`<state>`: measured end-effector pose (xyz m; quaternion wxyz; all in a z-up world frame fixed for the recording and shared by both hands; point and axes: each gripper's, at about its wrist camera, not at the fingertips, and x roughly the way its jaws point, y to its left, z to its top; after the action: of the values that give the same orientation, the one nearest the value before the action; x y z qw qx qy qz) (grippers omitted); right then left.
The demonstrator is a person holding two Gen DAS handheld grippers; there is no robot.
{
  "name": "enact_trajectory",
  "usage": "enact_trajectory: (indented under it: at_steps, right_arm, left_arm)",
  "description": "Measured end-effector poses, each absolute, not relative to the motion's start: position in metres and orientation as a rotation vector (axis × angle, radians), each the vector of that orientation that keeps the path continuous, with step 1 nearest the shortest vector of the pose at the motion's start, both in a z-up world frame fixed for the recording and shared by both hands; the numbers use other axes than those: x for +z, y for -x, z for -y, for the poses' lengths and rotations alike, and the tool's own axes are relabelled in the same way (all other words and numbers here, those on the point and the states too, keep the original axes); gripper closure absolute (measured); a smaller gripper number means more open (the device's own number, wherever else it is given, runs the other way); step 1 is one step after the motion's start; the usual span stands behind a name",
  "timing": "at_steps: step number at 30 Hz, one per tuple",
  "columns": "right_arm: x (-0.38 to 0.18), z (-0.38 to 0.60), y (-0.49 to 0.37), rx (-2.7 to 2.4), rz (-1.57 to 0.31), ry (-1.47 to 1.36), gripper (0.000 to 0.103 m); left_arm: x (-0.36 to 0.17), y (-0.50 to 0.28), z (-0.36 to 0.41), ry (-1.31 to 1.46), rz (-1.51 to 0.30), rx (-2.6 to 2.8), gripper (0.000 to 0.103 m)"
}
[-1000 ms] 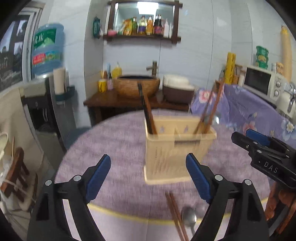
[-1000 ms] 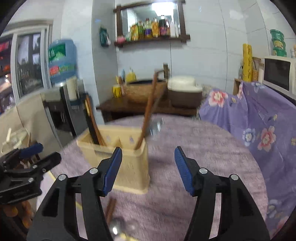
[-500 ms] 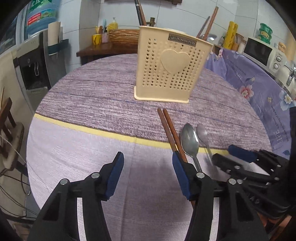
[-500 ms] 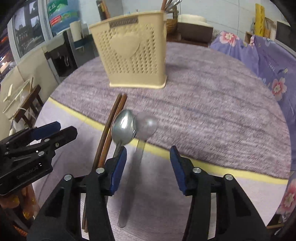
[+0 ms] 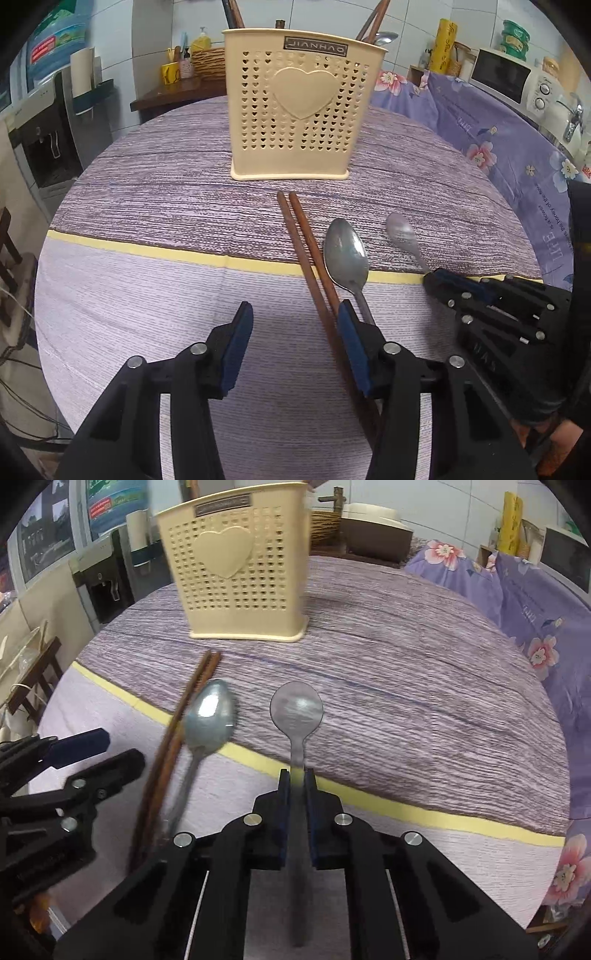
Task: Organize utensils
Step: 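Grasp a brown chopstick with the left tool while the right grasps the clear plastic spoon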
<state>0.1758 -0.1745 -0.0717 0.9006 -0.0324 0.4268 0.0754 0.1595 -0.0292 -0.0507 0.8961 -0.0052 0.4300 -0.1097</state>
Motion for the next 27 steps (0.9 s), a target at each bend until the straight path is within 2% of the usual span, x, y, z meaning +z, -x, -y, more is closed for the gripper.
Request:
enact_trajectory:
  at_steps: [7, 19, 21, 23, 25, 27]
  right_arm:
    - [-0.072, 0.204, -0.183, 0.089, -0.871, 0.057, 0.094]
    - [-0.068, 0.211, -0.188, 0.109, -0.864, 0.029, 0.093]
    - [-0.066, 0.216, -0.19, 0.14, -0.871, 0.02, 0.085]
    - [-0.065, 0.219, -0.192, 0.174, -0.871, 0.006, 0.058]
    - [-0.063, 0.222, -0.192, 0.175, -0.863, -0.007, 0.052]
    - [-0.063, 0.223, -0.195, 0.191, -0.871, -0.011, 0.052]
  left_arm:
    - [-0.058, -0.163, 0.035, -0.005, -0.925, -0.226, 0.065]
    - [-0.059, -0.176, 0.032, -0.059, -0.941, -0.21, 0.066]
    - [-0.058, -0.182, 0.022, -0.054, -0.95, -0.206, 0.066]
    - [-0.058, -0.189, 0.013, -0.038, -0.959, -0.2, 0.066]
    - [-0.057, -0.194, 0.008, -0.032, -0.967, -0.192, 0.066]
    - [-0.057, -0.199, 0.006, -0.037, -0.975, -0.184, 0.066]
